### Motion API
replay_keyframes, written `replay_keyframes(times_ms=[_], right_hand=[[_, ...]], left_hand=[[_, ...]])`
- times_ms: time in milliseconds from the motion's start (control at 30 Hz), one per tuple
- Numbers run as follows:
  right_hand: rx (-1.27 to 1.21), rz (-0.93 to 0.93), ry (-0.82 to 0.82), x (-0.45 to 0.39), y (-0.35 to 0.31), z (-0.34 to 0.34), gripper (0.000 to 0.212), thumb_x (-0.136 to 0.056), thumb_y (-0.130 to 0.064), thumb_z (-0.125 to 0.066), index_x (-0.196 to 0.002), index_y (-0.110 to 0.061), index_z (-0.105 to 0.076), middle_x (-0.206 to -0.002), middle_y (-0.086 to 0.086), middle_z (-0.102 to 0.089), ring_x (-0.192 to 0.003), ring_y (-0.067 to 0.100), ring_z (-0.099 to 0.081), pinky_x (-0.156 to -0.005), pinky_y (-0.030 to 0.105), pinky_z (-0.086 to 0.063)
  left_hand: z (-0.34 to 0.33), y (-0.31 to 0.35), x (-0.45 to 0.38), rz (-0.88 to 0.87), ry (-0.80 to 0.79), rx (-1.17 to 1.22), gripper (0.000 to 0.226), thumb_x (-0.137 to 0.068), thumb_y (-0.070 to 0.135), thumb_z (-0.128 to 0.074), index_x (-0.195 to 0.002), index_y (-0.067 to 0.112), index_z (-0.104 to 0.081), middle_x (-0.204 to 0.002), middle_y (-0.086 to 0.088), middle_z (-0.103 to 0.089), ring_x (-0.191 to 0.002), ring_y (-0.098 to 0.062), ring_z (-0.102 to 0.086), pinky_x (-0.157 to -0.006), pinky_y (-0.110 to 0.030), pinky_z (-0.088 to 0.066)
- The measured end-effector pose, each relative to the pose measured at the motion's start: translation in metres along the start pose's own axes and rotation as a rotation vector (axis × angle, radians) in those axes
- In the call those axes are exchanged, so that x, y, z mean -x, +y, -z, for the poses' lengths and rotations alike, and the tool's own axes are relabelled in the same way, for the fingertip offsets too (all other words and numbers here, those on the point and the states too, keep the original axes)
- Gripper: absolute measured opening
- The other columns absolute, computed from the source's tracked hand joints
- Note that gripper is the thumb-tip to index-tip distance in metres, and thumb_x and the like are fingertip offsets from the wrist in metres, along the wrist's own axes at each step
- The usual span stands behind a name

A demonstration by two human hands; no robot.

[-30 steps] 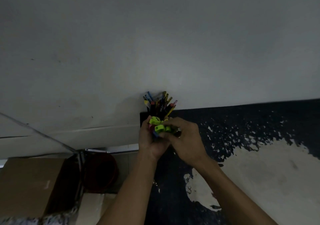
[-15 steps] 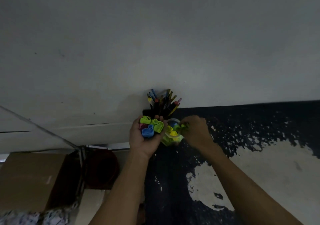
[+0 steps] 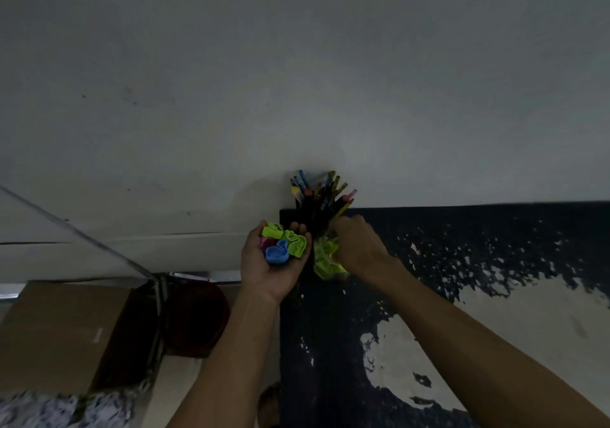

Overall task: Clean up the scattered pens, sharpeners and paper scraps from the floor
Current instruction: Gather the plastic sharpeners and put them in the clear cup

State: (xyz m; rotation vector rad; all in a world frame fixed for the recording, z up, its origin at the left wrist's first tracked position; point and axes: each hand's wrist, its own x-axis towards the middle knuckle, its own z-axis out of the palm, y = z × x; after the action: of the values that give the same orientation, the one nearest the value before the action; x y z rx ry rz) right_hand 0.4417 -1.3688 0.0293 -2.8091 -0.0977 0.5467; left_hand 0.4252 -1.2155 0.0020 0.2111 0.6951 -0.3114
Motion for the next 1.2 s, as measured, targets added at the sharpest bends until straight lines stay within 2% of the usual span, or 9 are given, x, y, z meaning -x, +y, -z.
replay_keyframes(times_ms=[133, 333, 433, 533, 700, 800, 933, 1067, 1200], right_hand=[[-0.016, 0.018, 0.005, -0.003, 0.006, -0.004, 0.038, -0.082, -0.009, -0.065, -0.119, -0.015, -0.061, -0.115, 0.014, -0.054, -0.106, 0.034, -0.057, -0.088, 0.042, -0.052], [-0.232, 0.154, 0.192, 0.002, 0.012, -0.008, 0.027, -0.076, -0.01, -0.066, -0.102, -0.015, -0.072, -0.097, 0.005, -0.071, -0.09, 0.021, -0.064, -0.078, 0.039, -0.056], [-0.507, 0.217, 0.417, 0.014, 0.009, -0.011, 0.022, -0.074, -0.008, -0.072, -0.095, -0.013, -0.074, -0.088, 0.0, -0.073, -0.078, 0.007, -0.065, -0.072, 0.024, -0.056], [-0.673, 0.244, 0.523, 0.033, 0.003, -0.012, 0.025, -0.076, -0.012, -0.076, -0.101, -0.015, -0.072, -0.095, -0.003, -0.07, -0.087, 0.003, -0.063, -0.075, 0.012, -0.049], [-0.567, 0.199, 0.443, 0.04, 0.002, -0.017, 0.049, -0.076, -0.032, -0.069, -0.123, -0.019, -0.064, -0.115, -0.003, -0.06, -0.105, 0.013, -0.052, -0.089, 0.014, -0.038], [-0.53, 0.197, 0.374, 0.042, 0.005, -0.018, 0.051, -0.081, -0.024, -0.069, -0.131, -0.019, -0.06, -0.119, -0.002, -0.059, -0.107, 0.016, -0.049, -0.087, 0.01, -0.033], [-0.575, 0.184, 0.399, 0.046, 0.007, -0.014, 0.042, -0.077, -0.008, -0.073, -0.118, -0.017, -0.064, -0.111, 0.0, -0.064, -0.101, 0.014, -0.055, -0.085, 0.02, -0.041], [-0.67, 0.228, 0.392, 0.046, 0.008, -0.005, 0.029, -0.07, 0.002, -0.076, -0.095, -0.007, -0.065, -0.094, 0.001, -0.068, -0.087, 0.008, -0.061, -0.073, 0.014, -0.048], [-0.609, 0.222, 0.348, 0.04, 0.011, -0.005, 0.04, -0.075, -0.004, -0.076, -0.114, -0.012, -0.068, -0.105, 0.003, -0.067, -0.093, 0.009, -0.062, -0.079, 0.004, -0.042]], left_hand=[[0.0, 0.0, 0.0, 0.013, 0.002, -0.003, 0.029, -0.092, 0.032, -0.054, -0.089, 0.003, -0.059, -0.09, -0.015, -0.061, -0.091, -0.028, -0.059, -0.102, -0.043, -0.042], [-0.004, -0.006, -0.001, 0.031, 0.003, -0.053, 0.031, -0.091, 0.032, -0.054, -0.099, 0.002, -0.058, -0.091, -0.015, -0.062, -0.092, -0.029, -0.06, -0.088, -0.043, -0.047], [-0.009, -0.01, -0.003, 0.027, -0.022, -0.106, 0.032, -0.09, 0.032, -0.054, -0.106, 0.005, -0.058, -0.093, -0.015, -0.065, -0.093, -0.03, -0.061, -0.083, -0.043, -0.05], [-0.016, -0.017, -0.003, 0.028, -0.056, -0.159, 0.027, -0.09, 0.032, -0.052, -0.101, 0.009, -0.062, -0.092, -0.016, -0.07, -0.091, -0.029, -0.063, -0.08, -0.04, -0.051], [-0.024, -0.029, 0.001, 0.099, -0.098, -0.226, 0.04, -0.094, 0.033, -0.048, -0.108, 0.0, -0.066, -0.101, -0.018, -0.07, -0.086, -0.027, -0.069, -0.086, -0.038, -0.049], [-0.026, -0.034, 0.002, 0.116, -0.093, -0.229, 0.039, -0.091, 0.032, -0.05, -0.106, 0.0, -0.066, -0.104, -0.018, -0.07, -0.09, -0.027, -0.068, -0.089, -0.038, -0.048], [-0.024, -0.04, 0.004, 0.158, -0.088, -0.266, 0.04, -0.089, 0.033, -0.051, -0.098, 0.001, -0.072, -0.104, -0.017, -0.071, -0.093, -0.028, -0.066, -0.082, -0.041, -0.048], [-0.023, -0.041, 0.005, 0.163, -0.095, -0.257, 0.038, -0.09, 0.035, -0.053, -0.094, 0.003, -0.074, -0.097, -0.017, -0.072, -0.079, -0.029, -0.072, -0.067, -0.038, -0.059], [-0.02, -0.041, 0.003, 0.158, -0.149, -0.232, 0.041, -0.083, 0.034, -0.055, -0.104, 0.003, -0.071, -0.106, -0.017, -0.07, -0.086, -0.03, -0.071, -0.071, -0.044, -0.06]])
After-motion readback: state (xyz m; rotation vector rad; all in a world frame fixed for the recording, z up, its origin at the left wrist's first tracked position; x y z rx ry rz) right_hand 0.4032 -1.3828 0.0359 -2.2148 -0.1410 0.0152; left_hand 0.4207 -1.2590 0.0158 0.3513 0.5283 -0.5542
